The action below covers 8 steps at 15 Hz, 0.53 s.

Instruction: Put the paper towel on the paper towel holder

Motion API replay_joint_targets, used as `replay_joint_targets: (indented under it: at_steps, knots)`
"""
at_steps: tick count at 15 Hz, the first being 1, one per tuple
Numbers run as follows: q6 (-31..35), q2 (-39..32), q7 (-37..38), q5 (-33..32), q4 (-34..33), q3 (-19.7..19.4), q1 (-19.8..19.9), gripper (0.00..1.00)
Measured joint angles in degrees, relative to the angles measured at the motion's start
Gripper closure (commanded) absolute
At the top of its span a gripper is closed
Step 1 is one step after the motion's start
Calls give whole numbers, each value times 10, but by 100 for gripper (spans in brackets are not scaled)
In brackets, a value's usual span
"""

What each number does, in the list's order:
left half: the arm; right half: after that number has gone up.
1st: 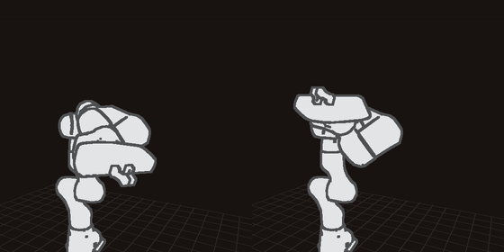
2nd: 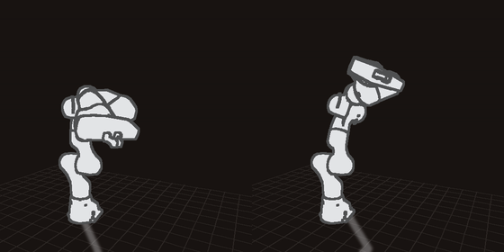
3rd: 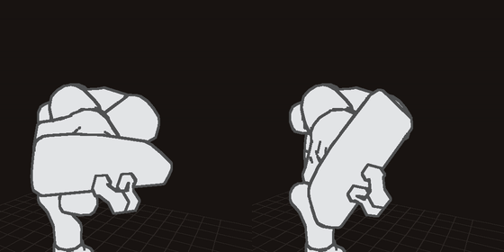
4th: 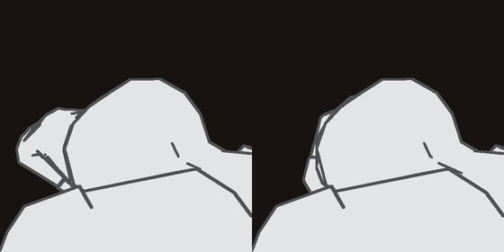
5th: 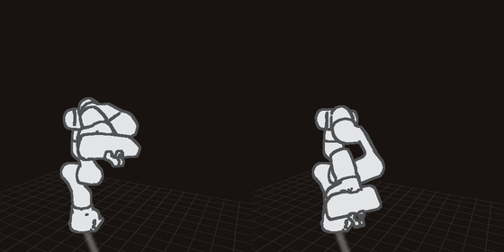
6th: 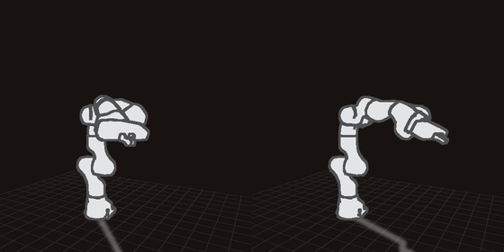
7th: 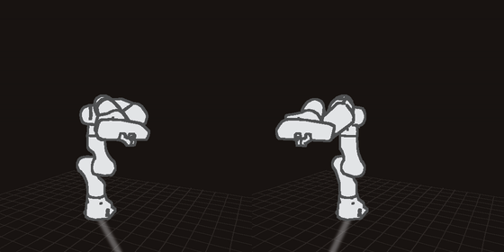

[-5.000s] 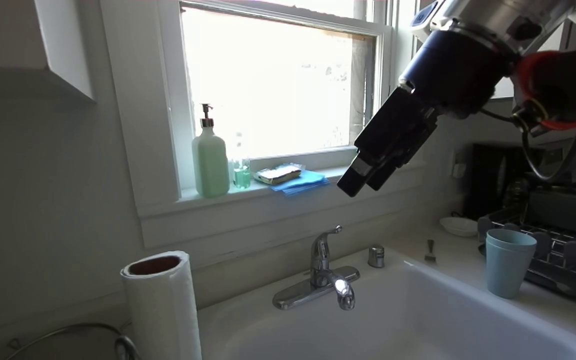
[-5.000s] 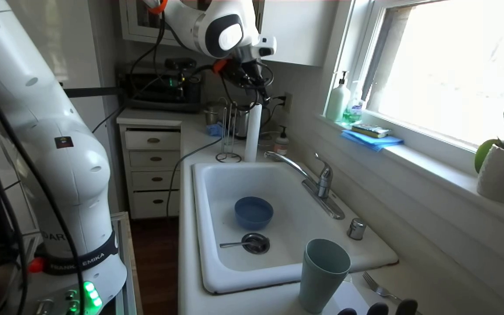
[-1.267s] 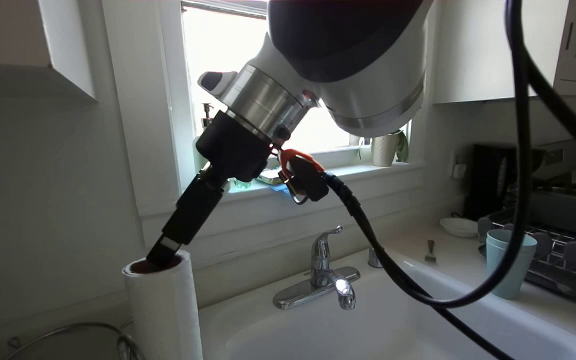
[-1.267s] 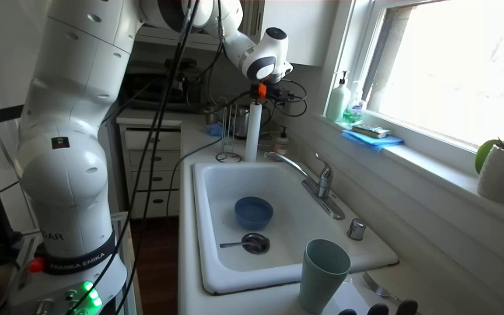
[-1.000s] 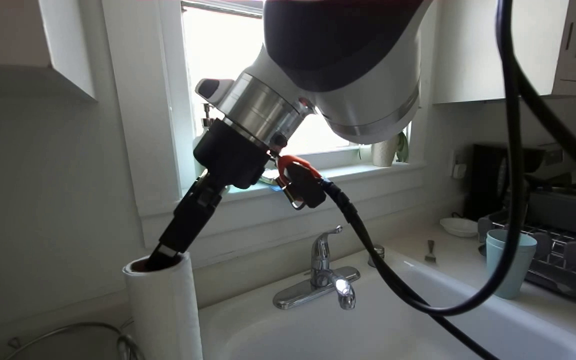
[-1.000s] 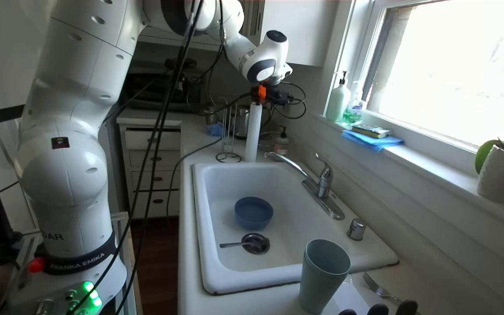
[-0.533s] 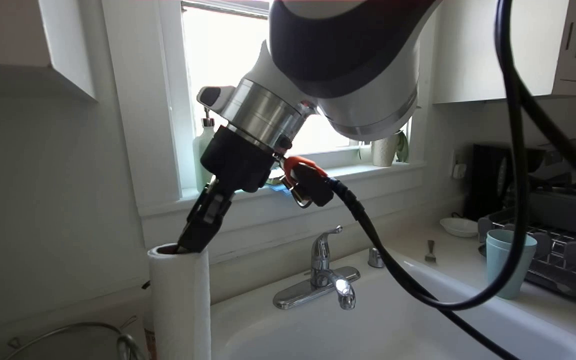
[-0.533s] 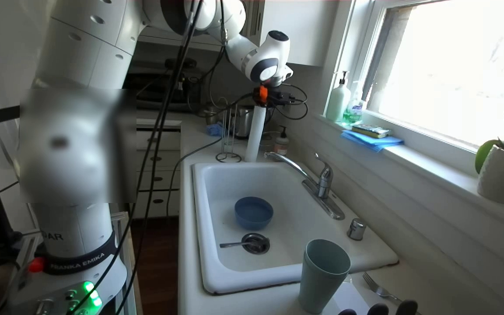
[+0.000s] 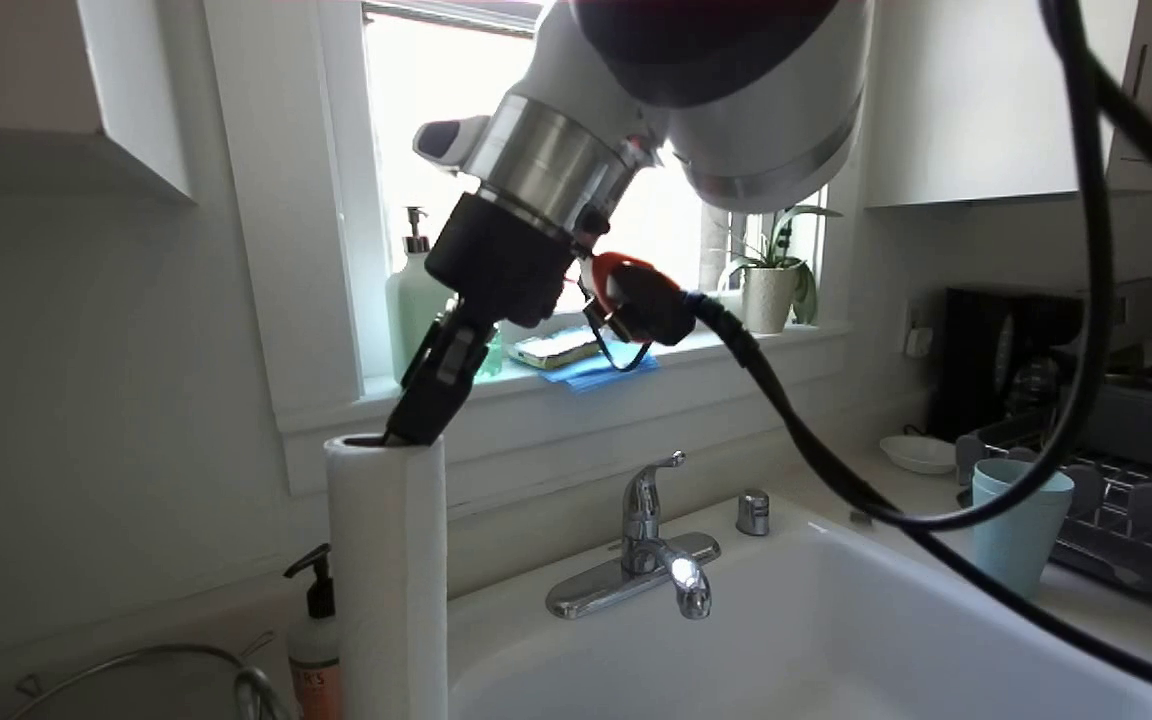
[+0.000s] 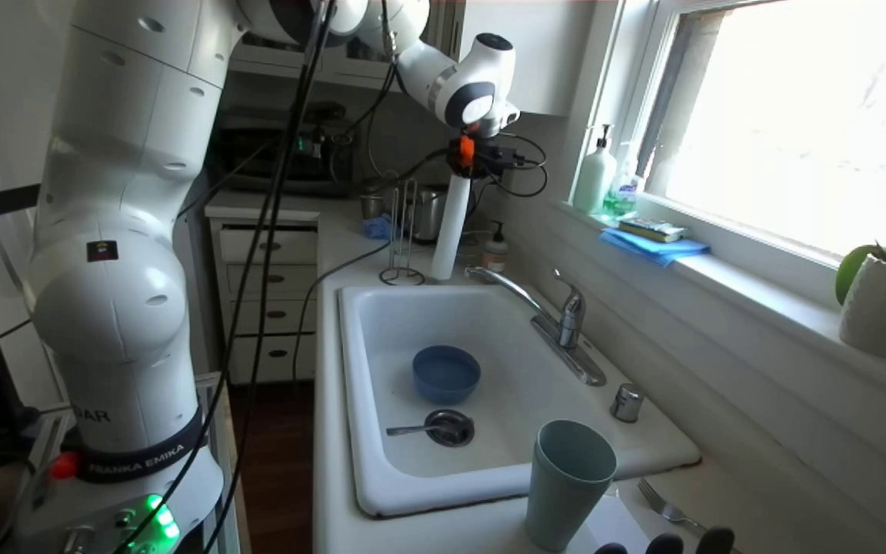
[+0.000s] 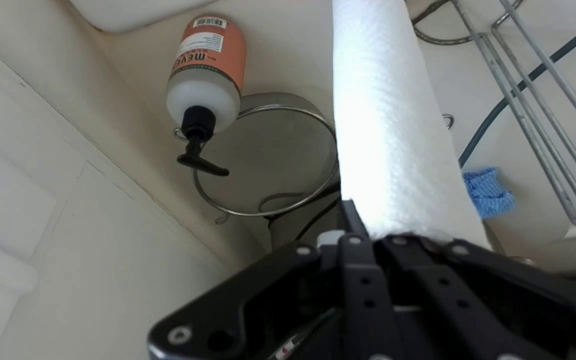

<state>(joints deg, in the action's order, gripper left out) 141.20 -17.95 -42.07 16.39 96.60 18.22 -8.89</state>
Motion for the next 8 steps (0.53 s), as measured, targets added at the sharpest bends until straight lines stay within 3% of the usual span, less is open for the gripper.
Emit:
replay_joint_targets:
  at_steps: [8]
  knots:
    - [-118, 123, -5, -21, 3, -13, 5, 99]
